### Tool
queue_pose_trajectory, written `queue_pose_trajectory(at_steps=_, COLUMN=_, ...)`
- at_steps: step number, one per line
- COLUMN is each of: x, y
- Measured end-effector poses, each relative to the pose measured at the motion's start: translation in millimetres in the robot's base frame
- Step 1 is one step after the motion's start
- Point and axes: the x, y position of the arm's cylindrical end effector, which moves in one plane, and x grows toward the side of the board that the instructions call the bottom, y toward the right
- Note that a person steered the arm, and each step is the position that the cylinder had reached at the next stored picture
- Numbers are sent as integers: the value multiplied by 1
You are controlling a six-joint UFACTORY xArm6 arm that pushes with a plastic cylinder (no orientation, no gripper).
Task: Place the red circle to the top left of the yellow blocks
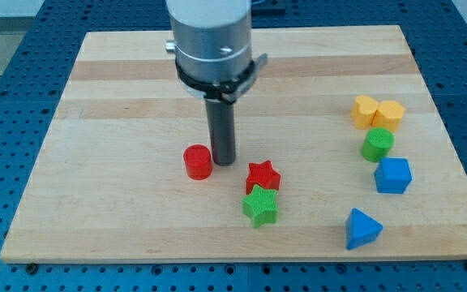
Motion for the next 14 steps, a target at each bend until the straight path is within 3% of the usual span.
queue_pose_trajectory(at_steps=1, x=23, y=9)
queue_pose_trajectory(at_steps=2, x=54, y=-23)
queue_pose_trajectory(at_steps=3, x=58, y=-68)
queue_pose_trajectory(at_steps=4, x=12, y=-48)
queue_pose_trajectory(at_steps=6, x=-99, y=51)
queue_pose_trajectory(at_steps=11, x=-98, y=20)
queue_pose_trajectory(at_steps=13, x=-161, y=48)
queue_pose_trajectory(at_steps=14, x=-145, y=39)
